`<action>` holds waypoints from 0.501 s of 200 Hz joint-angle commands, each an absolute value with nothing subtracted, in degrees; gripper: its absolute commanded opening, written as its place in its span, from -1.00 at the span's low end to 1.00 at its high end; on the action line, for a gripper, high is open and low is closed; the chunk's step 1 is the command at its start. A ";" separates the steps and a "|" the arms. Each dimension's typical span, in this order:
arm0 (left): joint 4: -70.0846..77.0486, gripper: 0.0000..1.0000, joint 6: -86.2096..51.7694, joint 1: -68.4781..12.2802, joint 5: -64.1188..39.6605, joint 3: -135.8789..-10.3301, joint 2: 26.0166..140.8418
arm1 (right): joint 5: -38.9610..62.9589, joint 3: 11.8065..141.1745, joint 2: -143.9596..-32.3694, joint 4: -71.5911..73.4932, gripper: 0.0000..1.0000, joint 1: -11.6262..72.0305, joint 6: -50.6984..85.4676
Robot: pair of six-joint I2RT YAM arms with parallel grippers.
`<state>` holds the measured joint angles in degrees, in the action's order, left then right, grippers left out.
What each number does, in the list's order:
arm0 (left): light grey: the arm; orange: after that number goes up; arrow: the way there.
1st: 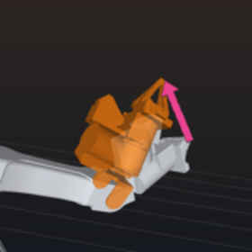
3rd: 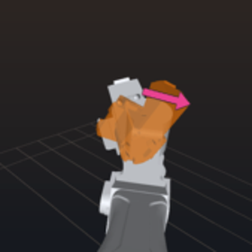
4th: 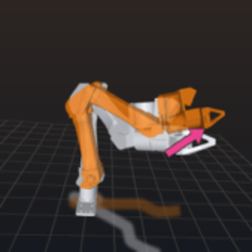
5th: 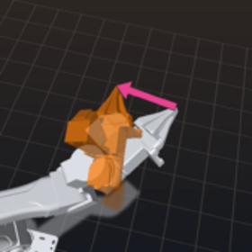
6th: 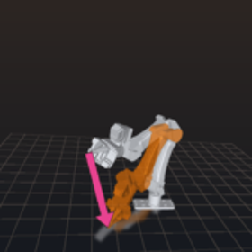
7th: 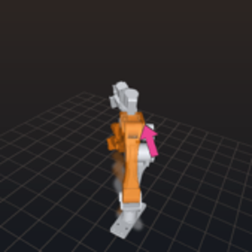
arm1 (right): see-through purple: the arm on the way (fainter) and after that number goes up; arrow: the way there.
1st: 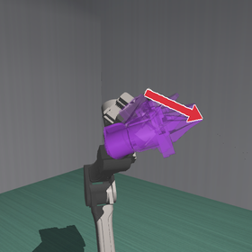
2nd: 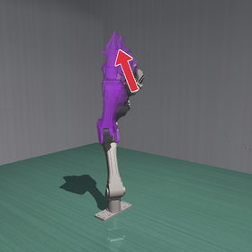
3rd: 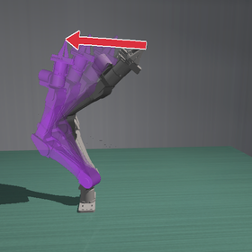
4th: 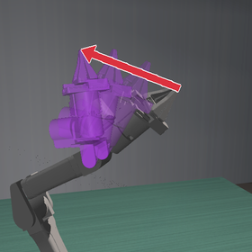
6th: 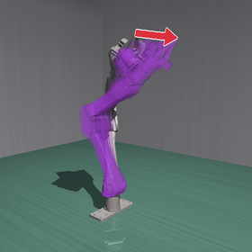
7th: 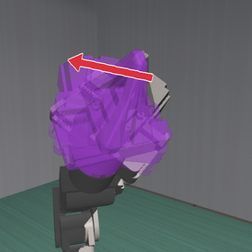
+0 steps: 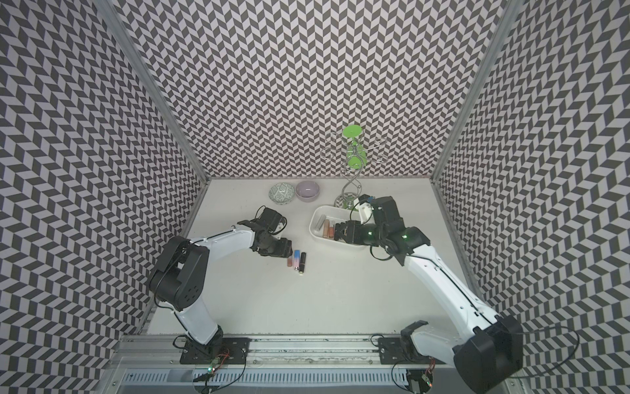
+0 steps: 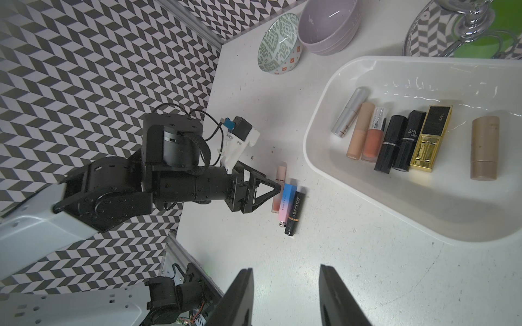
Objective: Put the lipstick into the storage box
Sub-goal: Pick up the lipstick at the center of the board.
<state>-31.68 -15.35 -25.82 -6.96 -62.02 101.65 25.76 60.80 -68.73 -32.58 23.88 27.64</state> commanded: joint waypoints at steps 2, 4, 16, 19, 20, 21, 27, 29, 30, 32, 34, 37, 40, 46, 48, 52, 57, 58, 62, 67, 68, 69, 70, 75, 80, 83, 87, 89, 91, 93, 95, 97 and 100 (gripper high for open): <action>-33.34 0.39 -14.52 -27.55 -1.57 -63.10 102.79 | 26.54 61.98 -69.67 -29.61 -0.16 24.12 26.67; -33.43 0.38 -14.51 -27.65 -1.32 -63.21 102.89 | 26.54 62.03 -69.76 -29.66 -0.16 24.16 26.53; -34.38 0.34 -14.20 -28.26 0.40 -63.84 103.61 | 26.84 62.31 -70.41 -29.75 -0.16 24.12 26.03; -34.51 0.33 -14.17 -28.41 0.84 -63.99 103.79 | 26.93 62.37 -70.46 -29.71 -0.16 24.14 25.97; -34.57 0.33 -14.12 -28.44 0.99 -64.03 103.84 | 26.96 62.39 -70.52 -29.71 -0.15 24.16 25.95; -34.60 0.33 -14.13 -28.55 1.11 -64.05 103.86 | 26.97 62.39 -70.55 -29.66 -0.16 24.12 25.94; -34.86 0.29 -14.05 -28.78 1.84 -64.30 104.22 | 27.13 62.36 -70.63 -29.55 -0.16 24.17 25.78; -34.84 0.28 -14.06 -28.88 1.98 -64.37 104.28 | 27.15 62.39 -70.66 -29.54 -0.16 24.15 25.76; -34.91 0.28 -14.06 -28.94 2.04 -64.40 104.35 | 27.16 62.40 -70.66 -29.53 -0.16 24.16 25.71; -34.96 0.26 -14.08 -28.99 2.16 -64.40 104.44 | 27.22 62.40 -70.64 -29.47 -0.16 24.17 25.68; -34.98 0.25 -14.13 -29.00 2.25 -64.39 104.51 | 27.24 62.40 -70.66 -29.45 -0.16 24.17 25.67; -35.05 0.25 -14.07 -29.07 2.35 -64.41 104.69 | 27.29 62.40 -70.66 -29.44 -0.16 24.17 25.54; -35.02 0.24 -14.14 -29.09 2.37 -64.30 104.78 | 27.33 62.40 -70.64 -29.44 -0.16 24.20 25.50; -35.04 0.21 -14.21 -29.09 2.37 -64.27 105.00 | 27.33 62.33 -70.70 -29.51 -0.16 24.17 25.25; -35.00 0.20 -14.30 -29.09 2.37 -64.21 105.09 | 27.33 62.34 -70.67 -29.53 -0.16 24.17 25.21; -34.92 0.16 -14.42 -29.14 2.44 -64.23 105.16 | 27.42 62.32 -70.65 -29.53 -0.16 24.16 25.02; -34.87 0.10 -14.46 -29.12 2.54 -64.09 105.35 | 27.40 62.23 -70.66 -29.53 -0.16 24.17 24.89; -34.84 0.08 -14.48 -29.15 2.54 -64.08 105.32 | 27.41 62.23 -70.66 -29.58 -0.16 24.17 24.84; -34.78 0.04 -14.50 -29.22 2.60 -63.99 105.45 | 27.49 62.14 -70.66 -29.62 -0.16 24.16 24.72; -34.77 0.03 -14.50 -29.18 2.79 -63.99 105.55 | 27.57 62.09 -70.62 -29.68 -0.16 24.13 24.54; -34.74 0.02 -14.46 -29.18 2.80 -63.99 105.55 | 27.59 62.12 -70.64 -29.69 -0.16 24.15 24.53; -34.77 0.02 -14.48 -29.18 2.85 -63.99 105.55 | 27.59 62.13 -70.65 -29.70 -0.15 24.16 24.48; -34.79 0.01 -14.49 -29.18 2.83 -63.98 105.64 | 27.55 62.13 -70.66 -29.75 -0.15 24.12 24.41; -34.72 -0.03 -14.50 -29.18 2.98 -63.98 105.77 | 27.67 62.07 -70.66 -29.84 -0.15 24.17 24.23; -34.72 -0.07 -14.50 -29.22 2.99 -63.90 105.89 | 27.77 62.03 -70.66 -29.88 -0.15 24.16 24.11; -34.72 -0.09 -14.58 -29.23 3.07 -63.90 106.02 | 27.84 61.97 -70.66 -29.88 -0.16 24.16 24.01; -34.71 -0.12 -14.51 -29.18 3.08 -63.90 106.12 | 27.82 61.94 -70.65 -30.01 -0.16 24.13 23.87; -34.71 -0.14 -14.46 -29.20 3.08 -63.90 106.14 | 27.78 61.96 -70.64 -30.05 -0.16 24.16 23.79; -34.72 -0.15 -14.49 -29.19 3.16 -63.90 106.14 | 27.78 61.96 -70.64 -30.12 -0.16 24.15 23.70; -34.65 -0.16 -14.50 -29.16 3.21 -63.90 106.10 | 27.77 61.96 -70.66 -30.14 -0.16 24.16 23.66; -34.63 -0.18 -14.50 -29.13 3.18 -63.90 106.15 | 27.71 61.92 -70.62 -30.14 -0.16 24.17 23.60; -34.59 -0.20 -14.50 -29.17 3.19 -63.83 106.21 | 27.69 61.95 -70.61 -30.21 -0.16 24.15 23.57; -34.55 -0.22 -14.50 -29.21 3.12 -63.81 106.18 | 27.60 61.91 -70.56 -30.23 -0.16 24.17 23.49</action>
<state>-33.19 -14.59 -28.91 2.68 -63.90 103.85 27.03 61.08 -70.59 -31.79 23.88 25.19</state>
